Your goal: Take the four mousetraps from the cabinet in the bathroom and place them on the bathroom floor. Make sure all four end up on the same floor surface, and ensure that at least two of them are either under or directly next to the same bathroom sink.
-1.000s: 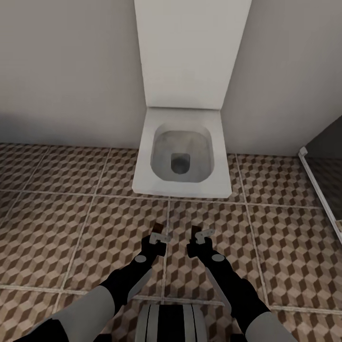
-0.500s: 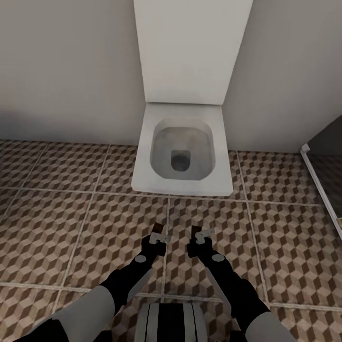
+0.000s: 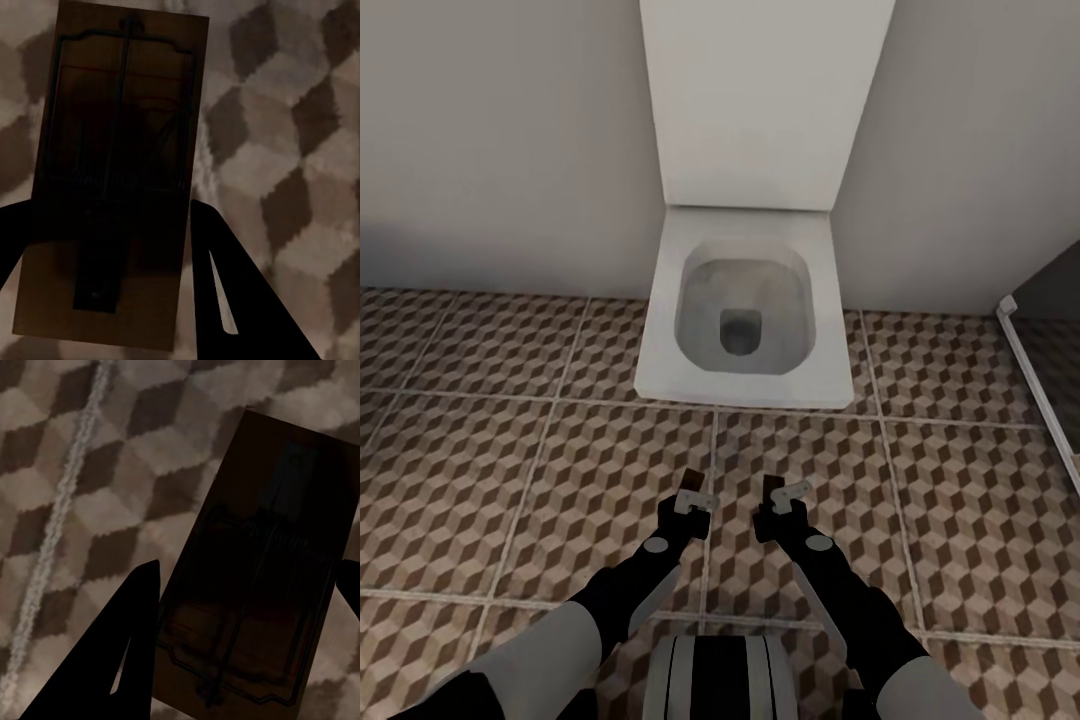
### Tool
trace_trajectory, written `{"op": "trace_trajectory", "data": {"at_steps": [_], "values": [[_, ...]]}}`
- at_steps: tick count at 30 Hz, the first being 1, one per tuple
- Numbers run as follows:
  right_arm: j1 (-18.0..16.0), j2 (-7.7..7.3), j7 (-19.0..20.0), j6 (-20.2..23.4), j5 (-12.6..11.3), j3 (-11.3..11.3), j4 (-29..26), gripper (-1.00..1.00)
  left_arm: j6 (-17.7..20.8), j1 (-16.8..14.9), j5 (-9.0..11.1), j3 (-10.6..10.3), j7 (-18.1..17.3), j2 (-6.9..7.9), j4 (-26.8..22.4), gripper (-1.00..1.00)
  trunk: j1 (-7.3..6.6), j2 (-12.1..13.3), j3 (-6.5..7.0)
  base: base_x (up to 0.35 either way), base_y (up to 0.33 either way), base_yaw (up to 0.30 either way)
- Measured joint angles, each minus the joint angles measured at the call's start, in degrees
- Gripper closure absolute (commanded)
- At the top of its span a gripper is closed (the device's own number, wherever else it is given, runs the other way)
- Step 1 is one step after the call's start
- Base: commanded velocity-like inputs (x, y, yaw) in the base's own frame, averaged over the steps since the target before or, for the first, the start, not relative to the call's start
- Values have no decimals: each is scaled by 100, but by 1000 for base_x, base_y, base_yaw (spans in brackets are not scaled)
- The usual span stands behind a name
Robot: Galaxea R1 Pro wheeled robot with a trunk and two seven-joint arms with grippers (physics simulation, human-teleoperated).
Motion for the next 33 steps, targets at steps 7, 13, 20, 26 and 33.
{"op": "trace_trajectory", "data": {"at_steps": [7, 13, 20, 26, 33], "values": [[0, 0, 0, 0, 1, 0, 0, 100, 0, 0, 0, 0, 0, 0, 0, 100, 0, 0, -55, 0, 0, 0], [0, 0, 0, 0, 0, 0, 0, 100, 0, 0, 0, 0, 0, 0, 0, 100, 0, 0, -100, 0, 0, 0], [0, 0, 0, 0, 0, 0, 0, 100, 0, 0, 0, 0, 0, 0, 0, 100, 0, 0, -153, 0, 0, 0], [0, 0, 0, 0, 0, 0, 0, 100, 0, 0, 0, 0, 0, 0, 0, 100, 0, 0, -199, 0, 0, 0], [0, 0, 0, 0, 0, 0, 0, 100, 0, 0, 0, 0, 0, 0, 0, 100, 0, 0, -245, 0, 0, 0]]}}
